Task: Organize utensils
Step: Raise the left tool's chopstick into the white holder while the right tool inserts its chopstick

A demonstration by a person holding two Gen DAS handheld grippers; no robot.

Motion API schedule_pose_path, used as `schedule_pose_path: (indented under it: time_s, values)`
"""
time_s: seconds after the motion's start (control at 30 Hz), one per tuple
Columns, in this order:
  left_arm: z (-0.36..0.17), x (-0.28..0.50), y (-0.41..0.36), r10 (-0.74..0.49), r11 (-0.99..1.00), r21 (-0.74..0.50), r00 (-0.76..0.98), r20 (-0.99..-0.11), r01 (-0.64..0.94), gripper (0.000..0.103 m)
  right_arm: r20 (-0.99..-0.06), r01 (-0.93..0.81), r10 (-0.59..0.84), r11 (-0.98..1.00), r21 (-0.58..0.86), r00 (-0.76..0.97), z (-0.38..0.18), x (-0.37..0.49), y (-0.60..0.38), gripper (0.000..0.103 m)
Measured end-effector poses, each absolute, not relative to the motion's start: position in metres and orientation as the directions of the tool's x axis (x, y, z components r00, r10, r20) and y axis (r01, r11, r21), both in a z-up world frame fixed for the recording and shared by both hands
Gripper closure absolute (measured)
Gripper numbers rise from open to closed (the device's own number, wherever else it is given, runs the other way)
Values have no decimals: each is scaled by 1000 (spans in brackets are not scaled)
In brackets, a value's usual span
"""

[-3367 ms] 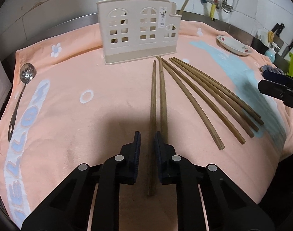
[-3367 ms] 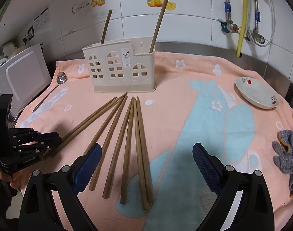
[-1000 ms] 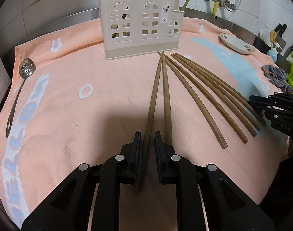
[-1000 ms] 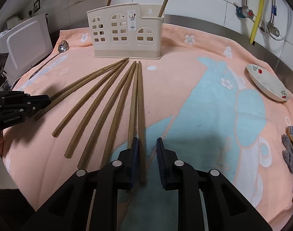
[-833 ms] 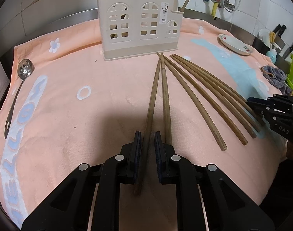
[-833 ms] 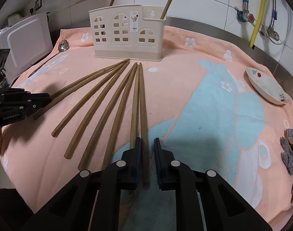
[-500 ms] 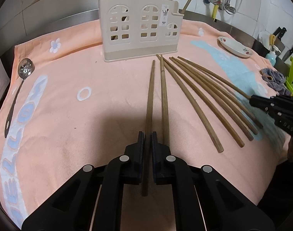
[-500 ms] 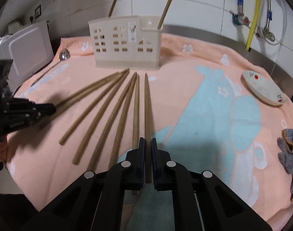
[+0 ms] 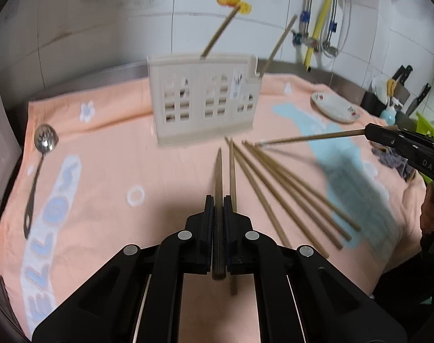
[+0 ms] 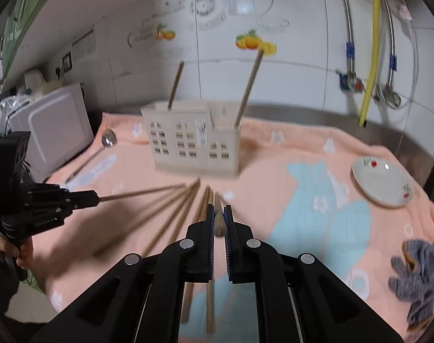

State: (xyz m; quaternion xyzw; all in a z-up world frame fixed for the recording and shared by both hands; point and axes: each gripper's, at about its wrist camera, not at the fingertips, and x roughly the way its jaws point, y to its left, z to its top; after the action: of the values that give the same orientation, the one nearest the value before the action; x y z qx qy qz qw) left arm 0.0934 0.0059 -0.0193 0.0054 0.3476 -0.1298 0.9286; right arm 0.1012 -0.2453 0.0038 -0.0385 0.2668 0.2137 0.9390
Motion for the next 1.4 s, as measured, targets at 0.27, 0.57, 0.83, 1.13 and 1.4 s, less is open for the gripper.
schedule_pose_path:
  time_s: [0.27,0.57,0.83,1.13,1.4]
  values:
    - [18,111,3,-239,964,-47,768,-594,263,97,-483,-454,416,890,44,770,38,129,-237,97]
    - [64,134,6,-231,962,-4,806,-544,273,98,-449,-498,462,866,42,765,100,160,-233,97]
    - [123,144,6,-213,962,56,862,-460,268,97,-431,-524,481,851,21,764,145,181,-229,97]
    - [183,160,2,-180,966,120,926,-333,231,98,-400,-518,469,855,-17,787,172,192,-225,97]
    - [187,191,-5,-129,971,156,947,-293,181,98,-452,-516,449,856,-31,771,157,222,-208,97]
